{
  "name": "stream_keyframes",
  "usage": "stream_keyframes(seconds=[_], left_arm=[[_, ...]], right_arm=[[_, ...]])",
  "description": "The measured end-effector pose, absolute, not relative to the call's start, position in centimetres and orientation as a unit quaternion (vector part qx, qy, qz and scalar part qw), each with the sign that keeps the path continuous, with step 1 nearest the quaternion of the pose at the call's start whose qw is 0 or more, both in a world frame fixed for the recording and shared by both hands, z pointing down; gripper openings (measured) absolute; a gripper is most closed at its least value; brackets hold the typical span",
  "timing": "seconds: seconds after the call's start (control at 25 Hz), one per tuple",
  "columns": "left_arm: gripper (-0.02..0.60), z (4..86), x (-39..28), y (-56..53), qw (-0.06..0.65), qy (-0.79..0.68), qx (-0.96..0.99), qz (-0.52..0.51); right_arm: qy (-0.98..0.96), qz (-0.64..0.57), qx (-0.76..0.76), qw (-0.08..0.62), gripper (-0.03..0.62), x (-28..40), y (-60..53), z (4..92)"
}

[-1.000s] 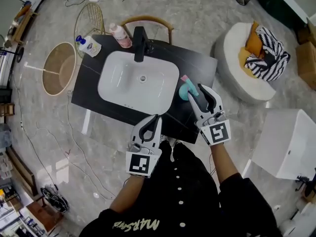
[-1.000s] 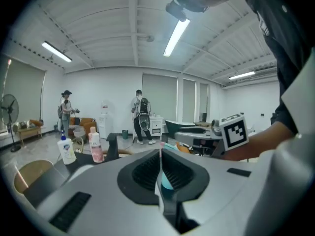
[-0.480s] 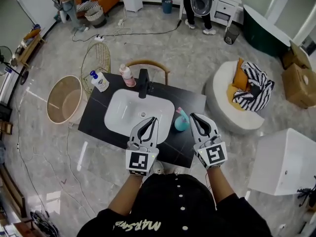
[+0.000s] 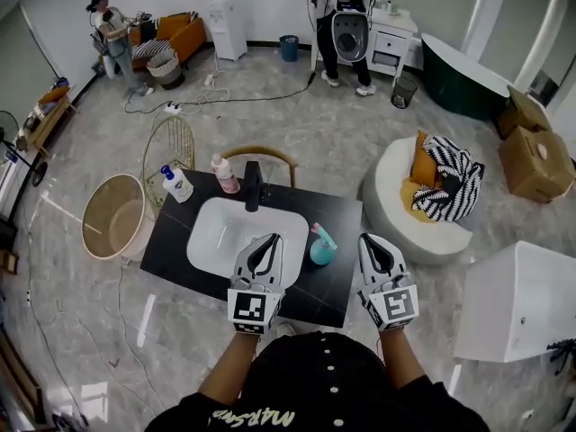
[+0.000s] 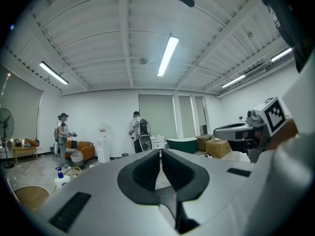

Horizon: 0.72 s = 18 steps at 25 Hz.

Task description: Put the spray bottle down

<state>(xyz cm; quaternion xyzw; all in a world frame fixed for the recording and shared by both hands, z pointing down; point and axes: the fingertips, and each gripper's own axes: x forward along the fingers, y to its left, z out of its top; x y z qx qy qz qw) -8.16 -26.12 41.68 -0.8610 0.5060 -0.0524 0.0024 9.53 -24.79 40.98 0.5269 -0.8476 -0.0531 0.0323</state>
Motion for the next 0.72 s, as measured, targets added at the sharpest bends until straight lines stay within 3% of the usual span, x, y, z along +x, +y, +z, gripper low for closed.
stream_keyframes(seconds=[0.72], left_arm=[[0.021, 42.07, -7.69, -25.12, 0.007, 0.501, -0.863, -0.059]], right_arm=[[-0.842, -0.044, 0.537, 0.009, -0.005, 10.1, -24.75, 39.95]])
